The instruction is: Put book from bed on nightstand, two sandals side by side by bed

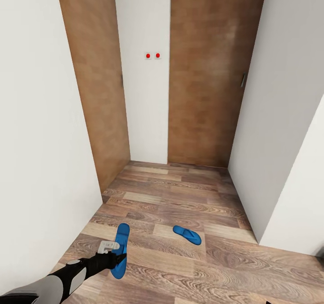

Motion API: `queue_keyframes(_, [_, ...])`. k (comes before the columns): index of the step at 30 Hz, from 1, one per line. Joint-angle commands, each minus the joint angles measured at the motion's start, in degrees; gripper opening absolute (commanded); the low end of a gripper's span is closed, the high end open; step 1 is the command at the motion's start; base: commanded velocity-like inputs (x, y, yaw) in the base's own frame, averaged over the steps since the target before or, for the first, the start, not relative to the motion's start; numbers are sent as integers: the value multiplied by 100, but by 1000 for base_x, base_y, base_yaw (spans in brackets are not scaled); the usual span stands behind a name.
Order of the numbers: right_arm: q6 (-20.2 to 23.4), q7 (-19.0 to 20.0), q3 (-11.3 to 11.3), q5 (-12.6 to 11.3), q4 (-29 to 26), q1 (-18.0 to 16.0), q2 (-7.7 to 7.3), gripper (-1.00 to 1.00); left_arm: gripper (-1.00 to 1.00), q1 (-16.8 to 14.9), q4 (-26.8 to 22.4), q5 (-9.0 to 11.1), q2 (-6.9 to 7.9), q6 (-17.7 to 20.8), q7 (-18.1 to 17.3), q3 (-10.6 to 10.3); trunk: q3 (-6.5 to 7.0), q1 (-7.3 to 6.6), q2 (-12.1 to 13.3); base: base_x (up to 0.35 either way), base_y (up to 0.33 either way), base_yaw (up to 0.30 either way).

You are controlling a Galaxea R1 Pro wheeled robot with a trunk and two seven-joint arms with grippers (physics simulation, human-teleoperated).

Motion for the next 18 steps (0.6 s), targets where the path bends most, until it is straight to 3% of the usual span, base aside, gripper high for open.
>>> queue_keyframes(1, [55, 15, -7, -51, 1, -2, 0, 100, -100, -4, 7, 55, 1, -9, -25, -25, -6, -1, -2, 0, 0, 0])
queue_keyframes(10, [55, 15, -6, -51, 1, -2, 0, 100, -100, -3, 7, 55, 1, -9, -25, -25, -3, -1, -2, 0, 0, -29])
queue_keyframes(18, [55, 15, -7, -51, 1, -2, 0, 100, -100, -3, 7, 56, 1, -9, -22, -25, 22, -1, -2, 0, 0, -209])
